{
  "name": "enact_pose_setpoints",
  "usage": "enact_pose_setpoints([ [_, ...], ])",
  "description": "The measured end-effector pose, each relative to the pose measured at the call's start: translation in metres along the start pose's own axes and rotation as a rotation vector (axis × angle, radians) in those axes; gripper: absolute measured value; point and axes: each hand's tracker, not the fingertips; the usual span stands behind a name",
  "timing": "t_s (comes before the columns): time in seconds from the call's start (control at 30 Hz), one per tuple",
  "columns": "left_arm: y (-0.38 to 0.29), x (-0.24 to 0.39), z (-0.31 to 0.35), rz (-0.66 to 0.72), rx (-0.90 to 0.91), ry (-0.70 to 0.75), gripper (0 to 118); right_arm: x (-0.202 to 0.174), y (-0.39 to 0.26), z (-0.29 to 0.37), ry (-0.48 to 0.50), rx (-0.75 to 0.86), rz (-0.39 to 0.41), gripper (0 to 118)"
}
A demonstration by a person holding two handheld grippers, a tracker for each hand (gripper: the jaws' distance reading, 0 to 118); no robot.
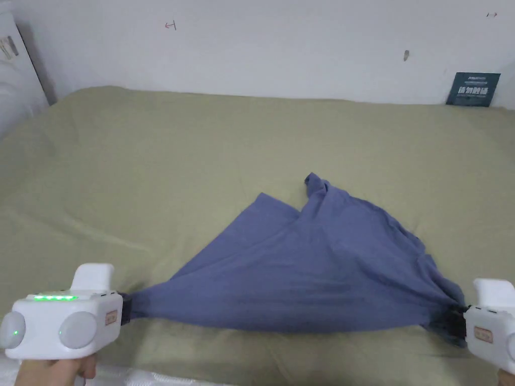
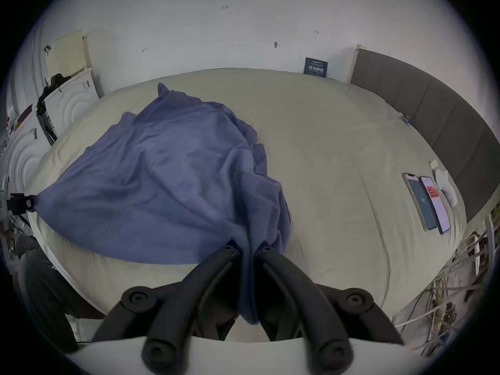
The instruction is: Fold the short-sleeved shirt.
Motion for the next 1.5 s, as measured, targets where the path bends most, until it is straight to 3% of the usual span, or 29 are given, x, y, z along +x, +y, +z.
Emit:
enact_pose_setpoints([
  [0.1,0.001,-0.004,-0.001,0.030,-0.010,-0.020,0,-0.001,0.002,0.007,0.002,-0.004,-0.010,8],
  [0.13,0.002,-0.004,0.000,0.030,-0.008,-0.023,1,-0.001,0.003,0.009,0.003,0.002,-0.011,12],
  [0.17,0.003,-0.005,0.002,0.027,-0.005,-0.028,12,-0.001,0.004,0.012,0.003,0.008,-0.010,27],
  [0.2,0.005,-0.006,0.004,0.026,0.001,-0.036,43,-0.002,0.005,0.015,0.003,0.015,-0.010,58],
  [0.23,0.007,-0.008,0.008,0.014,0.012,-0.052,101,-0.004,0.007,0.019,0.001,0.020,-0.014,111],
  [0.27,0.007,-0.007,0.014,0.001,0.022,-0.056,118,-0.006,0.009,0.023,0.000,0.025,-0.017,116],
  [0.3,0.008,-0.009,0.016,0.001,0.018,-0.051,115,-0.005,0.011,0.025,0.008,0.019,-0.020,110],
  [0.4,0.012,-0.016,0.032,-0.003,0.062,-0.015,105,-0.025,0.015,0.057,0.038,0.084,-0.010,108],
  [0.43,0.014,-0.020,0.035,-0.001,0.061,-0.012,92,-0.018,0.018,0.044,0.053,0.089,0.000,97],
  [0.47,0.014,-0.023,0.038,0.008,0.065,-0.006,67,-0.024,0.019,0.048,0.068,0.116,0.006,73],
  [0.5,0.015,-0.026,0.039,0.015,0.066,-0.003,24,-0.030,0.020,0.052,0.081,0.128,0.020,33],
  [0.53,0.013,-0.028,0.038,0.021,0.063,0.003,0,-0.041,0.022,0.058,0.099,0.146,0.031,0],
  [0.63,0.010,-0.038,0.028,0.045,0.045,0.019,0,-0.072,0.021,0.068,0.105,0.175,0.034,0],
  [0.7,0.006,-0.037,0.022,0.069,-0.001,-0.043,0,-0.092,0.025,0.083,0.168,0.177,0.032,0],
  [0.73,0.007,-0.038,0.020,0.078,0.000,-0.057,12,-0.099,0.024,0.085,0.167,0.179,0.024,0],
  [0.77,0.009,-0.037,0.018,0.072,-0.004,-0.069,42,-0.105,0.022,0.087,0.170,0.179,0.024,0],
  [0.8,0.011,-0.036,0.015,0.073,-0.004,-0.073,85,-0.111,0.020,0.088,0.175,0.177,0.026,0],
  [0.83,0.014,-0.036,0.010,0.070,-0.009,-0.076,118,-0.105,0.018,0.069,0.196,0.148,0.017,0],
  [1.07,0.018,-0.012,-0.051,-0.014,-0.144,-0.041,104,-0.104,0.010,0.059,0.187,0.111,0.040,0],
  [1.17,0.014,-0.004,-0.064,-0.081,-0.176,-0.007,58,-0.101,0.012,0.058,0.181,0.097,0.043,0],
  [1.2,0.014,-0.009,-0.062,-0.016,-0.183,-0.079,14,-0.099,0.014,0.057,0.179,0.091,0.043,0],
  [1.23,0.019,-0.010,-0.054,-0.018,-0.162,-0.068,0,-0.096,0.016,0.056,0.181,0.087,0.047,0],
  [1.3,0.024,-0.009,-0.047,-0.018,-0.092,-0.079,0,-0.094,0.021,0.053,0.176,0.094,0.045,0],
  [1.33,0.020,-0.016,-0.043,-0.027,-0.155,-0.111,0,-0.092,0.027,0.049,0.180,0.091,0.045,0],
  [1.5,0.018,0.010,-0.031,-0.085,-0.135,-0.057,0,-0.083,0.067,0.018,0.149,0.097,0.102,0],
])
